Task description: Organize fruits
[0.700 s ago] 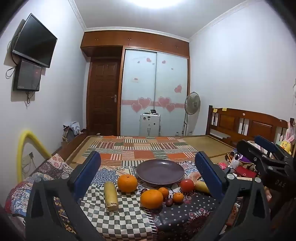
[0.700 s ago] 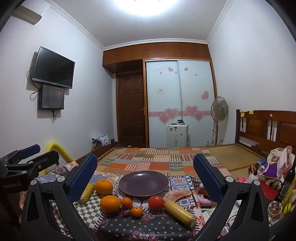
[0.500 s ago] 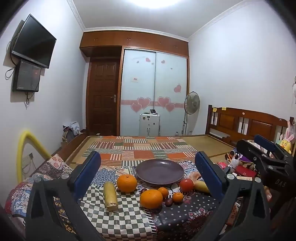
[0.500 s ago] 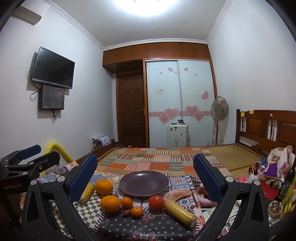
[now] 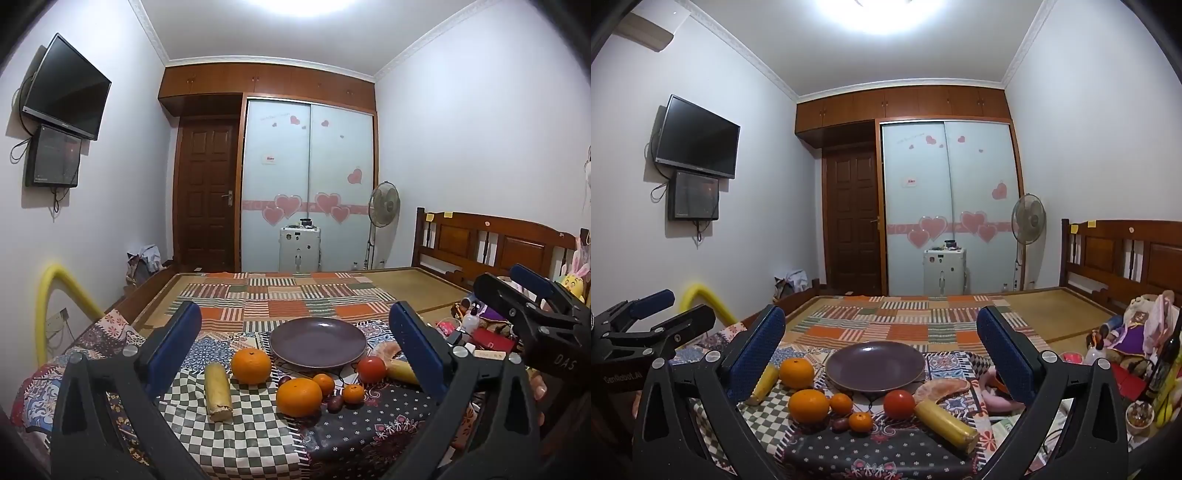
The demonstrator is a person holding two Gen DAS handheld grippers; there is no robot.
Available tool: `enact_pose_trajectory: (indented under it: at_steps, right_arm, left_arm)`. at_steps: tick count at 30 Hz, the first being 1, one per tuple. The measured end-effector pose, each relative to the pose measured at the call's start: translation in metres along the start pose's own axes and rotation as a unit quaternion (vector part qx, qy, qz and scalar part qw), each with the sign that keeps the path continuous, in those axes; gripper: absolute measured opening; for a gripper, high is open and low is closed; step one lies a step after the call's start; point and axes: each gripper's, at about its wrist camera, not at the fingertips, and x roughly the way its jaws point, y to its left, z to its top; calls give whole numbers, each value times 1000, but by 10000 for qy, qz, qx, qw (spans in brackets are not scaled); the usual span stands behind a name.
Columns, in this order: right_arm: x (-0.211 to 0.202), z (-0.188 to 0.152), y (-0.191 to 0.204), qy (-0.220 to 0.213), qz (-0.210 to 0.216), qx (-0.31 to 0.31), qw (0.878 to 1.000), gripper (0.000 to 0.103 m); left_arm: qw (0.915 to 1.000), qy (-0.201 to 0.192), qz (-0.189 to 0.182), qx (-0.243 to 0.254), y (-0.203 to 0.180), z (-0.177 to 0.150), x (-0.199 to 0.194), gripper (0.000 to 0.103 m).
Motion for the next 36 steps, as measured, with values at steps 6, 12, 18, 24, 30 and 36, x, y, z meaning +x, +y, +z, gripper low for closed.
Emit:
enact_pose_trajectory:
  at_steps: [6, 12, 18, 24, 30, 36]
  right_arm:
    - [-7, 4, -7, 16, 26, 35, 10000, 103]
    - [-7, 2, -8, 24, 12, 36, 10000, 103]
    - [-7, 1, -8, -18, 36, 50, 10000, 103]
    - [-6, 0, -6, -30, 59, 40, 10000, 103]
    - [-5, -1, -6, -36, 65, 38, 10000, 103]
    - [-6, -2, -6, -31, 75, 45, 10000, 103]
  left_arm:
    - [10000, -1, 24, -15, -1, 0, 0, 103]
    - [10000, -8, 36, -34, -1, 2, -1, 103]
    - [10000, -10, 76, -48, 1, 3, -1, 103]
    - [9999, -31, 104, -66, -2, 1, 0, 103]
    - [9999, -58, 125, -50, -1, 1, -1, 103]
    - [9999, -67, 143, -41, -1, 1, -1, 103]
